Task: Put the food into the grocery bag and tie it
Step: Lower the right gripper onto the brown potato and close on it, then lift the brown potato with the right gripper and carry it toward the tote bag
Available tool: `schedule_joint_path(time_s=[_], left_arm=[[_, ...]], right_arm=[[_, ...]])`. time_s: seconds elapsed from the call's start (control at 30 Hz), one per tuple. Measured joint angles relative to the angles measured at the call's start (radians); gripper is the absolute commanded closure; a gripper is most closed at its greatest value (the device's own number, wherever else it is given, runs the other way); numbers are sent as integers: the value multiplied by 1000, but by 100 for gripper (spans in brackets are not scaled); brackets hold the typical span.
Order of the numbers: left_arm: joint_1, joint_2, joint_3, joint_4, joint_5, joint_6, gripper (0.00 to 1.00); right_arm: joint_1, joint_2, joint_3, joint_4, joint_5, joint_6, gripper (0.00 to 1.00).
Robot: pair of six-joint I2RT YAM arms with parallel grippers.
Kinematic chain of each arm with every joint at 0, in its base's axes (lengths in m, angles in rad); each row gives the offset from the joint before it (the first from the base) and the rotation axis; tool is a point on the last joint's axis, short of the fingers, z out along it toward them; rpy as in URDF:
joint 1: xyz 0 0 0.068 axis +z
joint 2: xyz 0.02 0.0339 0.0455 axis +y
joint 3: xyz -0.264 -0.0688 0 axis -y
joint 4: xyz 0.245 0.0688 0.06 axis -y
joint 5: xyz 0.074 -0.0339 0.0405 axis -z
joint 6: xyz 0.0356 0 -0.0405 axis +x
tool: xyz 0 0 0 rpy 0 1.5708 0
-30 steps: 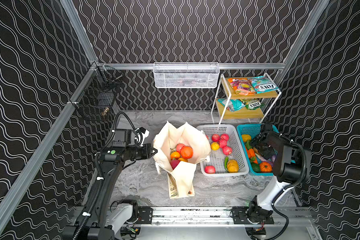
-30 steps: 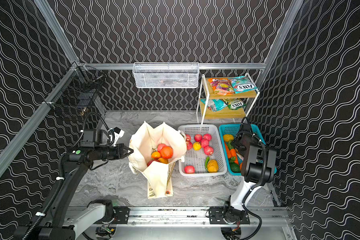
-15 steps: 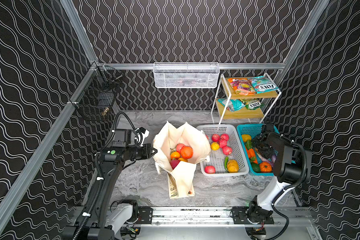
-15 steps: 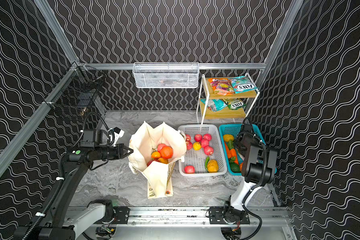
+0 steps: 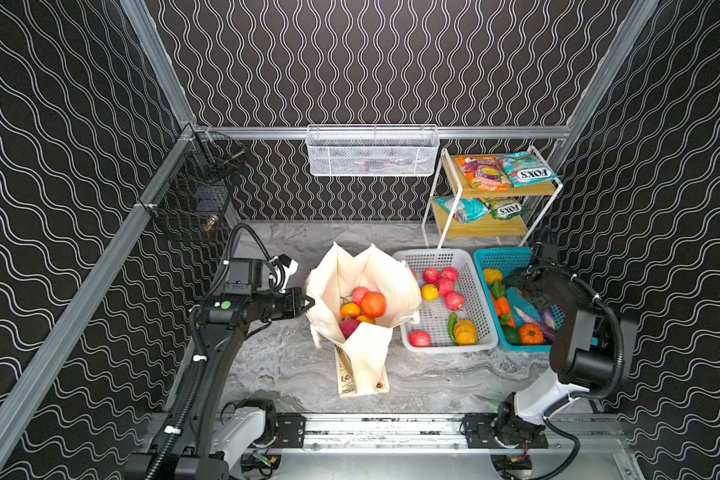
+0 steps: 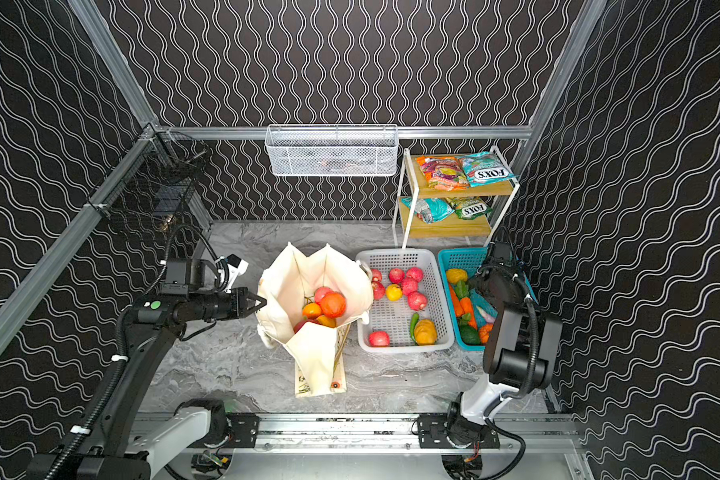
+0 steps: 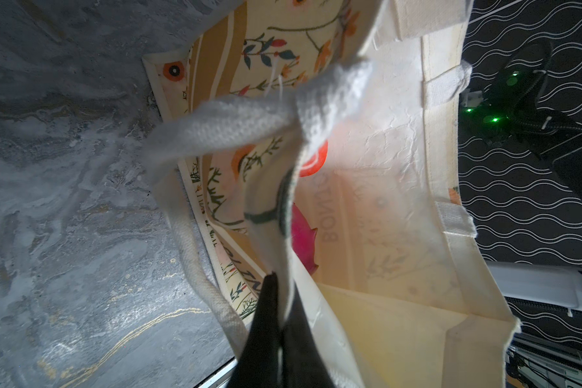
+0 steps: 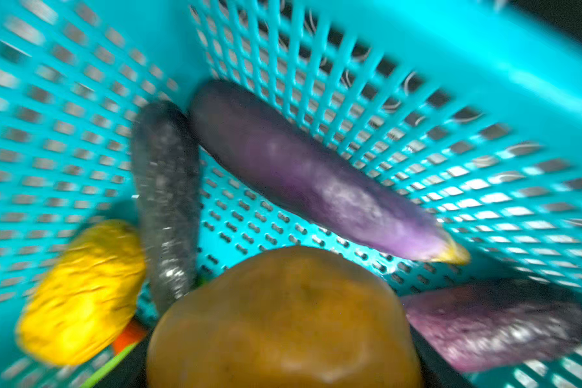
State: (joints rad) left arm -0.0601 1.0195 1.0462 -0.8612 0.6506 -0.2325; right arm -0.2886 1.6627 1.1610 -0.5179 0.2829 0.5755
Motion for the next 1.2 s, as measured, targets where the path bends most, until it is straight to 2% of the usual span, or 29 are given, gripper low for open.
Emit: schedule_joint_path(time_s=[0.27,0.47,0.63,0.83,1.2], left_arm=[[0,-5,-6,6,-8,0,96],[0,-16,-11,7,-27,3,96],[0,-27,-24,13,-42,3,96],[0,-43,-45,36,-44,3,95],[0,-45,-39,51,-32,0,95]], right_arm=[[26,-158,-1,-61,-8,-11,30],[129,-258,29,-130,-2,-11,30],[280,-332,61,-194,39,1,30],[530,-373,159,-295,107,35,30],[958,-268,482,-469,171,42,28]])
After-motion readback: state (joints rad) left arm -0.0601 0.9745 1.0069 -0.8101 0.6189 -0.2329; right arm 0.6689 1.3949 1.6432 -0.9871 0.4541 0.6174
